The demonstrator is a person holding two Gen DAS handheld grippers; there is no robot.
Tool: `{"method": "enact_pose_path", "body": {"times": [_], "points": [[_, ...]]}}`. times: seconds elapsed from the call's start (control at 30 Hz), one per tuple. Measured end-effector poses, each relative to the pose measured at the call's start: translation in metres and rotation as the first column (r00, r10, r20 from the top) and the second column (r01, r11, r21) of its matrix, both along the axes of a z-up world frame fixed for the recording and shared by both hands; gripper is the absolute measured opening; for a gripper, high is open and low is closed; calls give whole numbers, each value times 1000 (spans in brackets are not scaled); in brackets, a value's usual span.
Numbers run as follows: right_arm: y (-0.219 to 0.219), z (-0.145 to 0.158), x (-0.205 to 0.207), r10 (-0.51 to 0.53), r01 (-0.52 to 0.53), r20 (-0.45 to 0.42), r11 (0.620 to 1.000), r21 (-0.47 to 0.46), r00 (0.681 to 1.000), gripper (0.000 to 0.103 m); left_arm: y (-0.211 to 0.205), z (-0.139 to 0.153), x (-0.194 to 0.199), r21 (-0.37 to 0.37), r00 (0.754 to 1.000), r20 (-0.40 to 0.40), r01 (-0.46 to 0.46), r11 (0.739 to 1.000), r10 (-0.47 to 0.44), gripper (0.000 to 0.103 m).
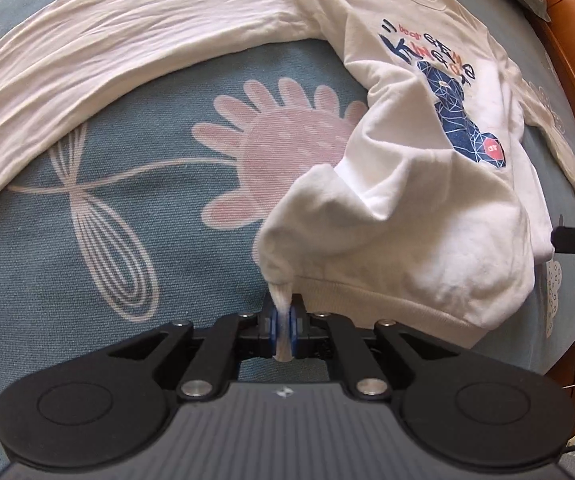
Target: Fold clothes
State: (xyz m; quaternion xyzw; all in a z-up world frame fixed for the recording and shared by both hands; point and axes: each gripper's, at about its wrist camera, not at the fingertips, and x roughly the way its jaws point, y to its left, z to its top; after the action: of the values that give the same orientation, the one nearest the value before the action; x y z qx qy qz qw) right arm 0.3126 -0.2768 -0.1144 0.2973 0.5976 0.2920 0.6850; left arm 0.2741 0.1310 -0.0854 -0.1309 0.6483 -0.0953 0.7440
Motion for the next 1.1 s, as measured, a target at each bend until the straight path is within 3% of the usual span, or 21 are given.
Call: {"method": "enact_pose_path", "body": {"times": [0.13, 0.17, 0.23, 0.37, 0.43, 0.5, 0.53, 0.6, 0.67, 0.83, 0.93, 1.0, 1.1], "points": [[-19, -14, 2, -123, 134, -84, 981, 139, 989, 102, 1, 0, -1, -10, 1000, 6, -3, 1000, 3, 6], [-27, -17, -4, -163, 182, -125, 971, 155, 979, 95, 2, 0, -1, -13, 1000, 6, -6, 1000, 6, 6], [-37, -16, -18, -207, 238, -174, 954, 183, 963, 92, 3, 0, -1, -15, 1000, 7, -8, 1000, 8, 6], [-28, -2, -27, -236, 263, -128, 926, 271, 963, 86, 4, -1, -2, -16, 1000, 16, -4, 1000, 4, 6], [-11, -3, -18, -200, 221, -102, 937, 271, 974, 78, 5, 0, -1, -17, 1000, 11, -8, 1000, 9, 6], [8, -7, -11, -126, 146, -94, 960, 240, 988, 57, 4, 0, 1, -12, 1000, 3, -11, 1000, 11, 6], [15, -9, -11, -84, 103, -98, 972, 211, 992, 52, 4, 1, 2, -7, 1000, 2, -9, 1000, 9, 6], [23, -9, -18, -26, 44, -101, 983, 178, 995, 27, 2, 4, 1, 3, 1000, 10, -5, 1000, 5, 4], [19, -3, -28, -6, 22, -95, 985, 171, 995, 12, -1, 12, -4, -4, 1000, 25, 4, 1000, -3, 4], [0, 30, -24, 29, -20, -55, 989, 150, 998, 11, -12, 41, -21, -68, 997, 38, 68, 995, -66, 3], [-11, 51, -19, 133, -130, -34, 988, 78, 991, 10, -16, 57, -32, -104, 994, 16, 112, 988, -111, 3], [-17, 62, -16, 228, -229, -37, 973, -17, 973, 10, -15, 64, -37, -141, 992, -8, 120, 983, -123, 3], [-25, 60, -9, 341, -345, -58, 918, -197, 938, 14, -12, 62, -41, -158, 993, -40, 108, 982, -115, 3]]}}
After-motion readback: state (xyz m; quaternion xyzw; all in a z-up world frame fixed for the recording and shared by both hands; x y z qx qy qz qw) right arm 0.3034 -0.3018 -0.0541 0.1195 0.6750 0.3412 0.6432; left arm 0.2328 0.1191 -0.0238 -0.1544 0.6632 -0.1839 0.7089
